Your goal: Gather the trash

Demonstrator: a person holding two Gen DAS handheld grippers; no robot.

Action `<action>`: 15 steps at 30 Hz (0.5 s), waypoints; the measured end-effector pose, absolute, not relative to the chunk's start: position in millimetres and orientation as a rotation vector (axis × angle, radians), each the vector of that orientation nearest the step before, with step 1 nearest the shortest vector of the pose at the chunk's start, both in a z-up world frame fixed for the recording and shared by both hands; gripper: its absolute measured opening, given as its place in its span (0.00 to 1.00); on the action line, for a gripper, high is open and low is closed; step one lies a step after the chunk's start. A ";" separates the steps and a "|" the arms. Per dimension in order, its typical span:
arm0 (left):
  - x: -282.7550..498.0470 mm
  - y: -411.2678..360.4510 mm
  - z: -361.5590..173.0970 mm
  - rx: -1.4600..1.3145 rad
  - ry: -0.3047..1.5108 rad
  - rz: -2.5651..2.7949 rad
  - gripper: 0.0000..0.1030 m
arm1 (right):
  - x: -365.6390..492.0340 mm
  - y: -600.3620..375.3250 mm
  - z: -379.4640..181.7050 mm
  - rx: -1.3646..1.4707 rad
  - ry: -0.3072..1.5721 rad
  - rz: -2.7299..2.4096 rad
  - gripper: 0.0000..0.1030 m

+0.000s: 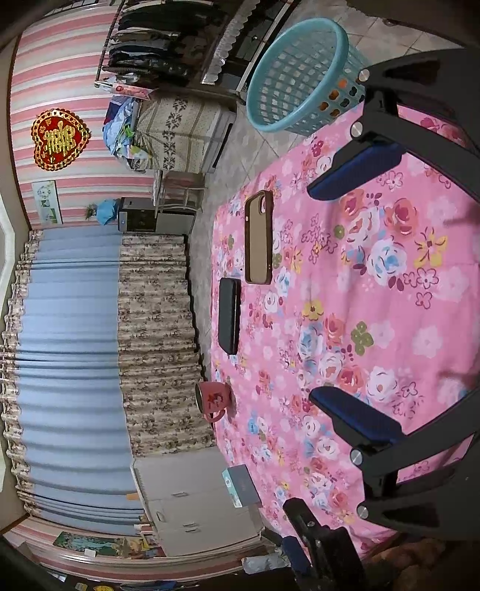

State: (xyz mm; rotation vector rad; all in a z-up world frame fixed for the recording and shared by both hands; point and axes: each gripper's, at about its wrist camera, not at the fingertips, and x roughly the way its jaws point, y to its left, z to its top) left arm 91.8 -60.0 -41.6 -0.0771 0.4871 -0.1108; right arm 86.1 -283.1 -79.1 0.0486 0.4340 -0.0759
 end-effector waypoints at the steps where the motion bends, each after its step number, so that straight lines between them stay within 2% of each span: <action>1: 91.7 -60.0 -41.5 -0.077 0.487 -0.112 0.95 | 85.9 -282.8 -79.1 0.049 0.433 -0.077 0.96; 15: 92.1 -60.9 -41.9 -0.077 0.489 -0.110 0.95 | 85.1 -283.8 -78.5 0.035 0.434 -0.076 0.96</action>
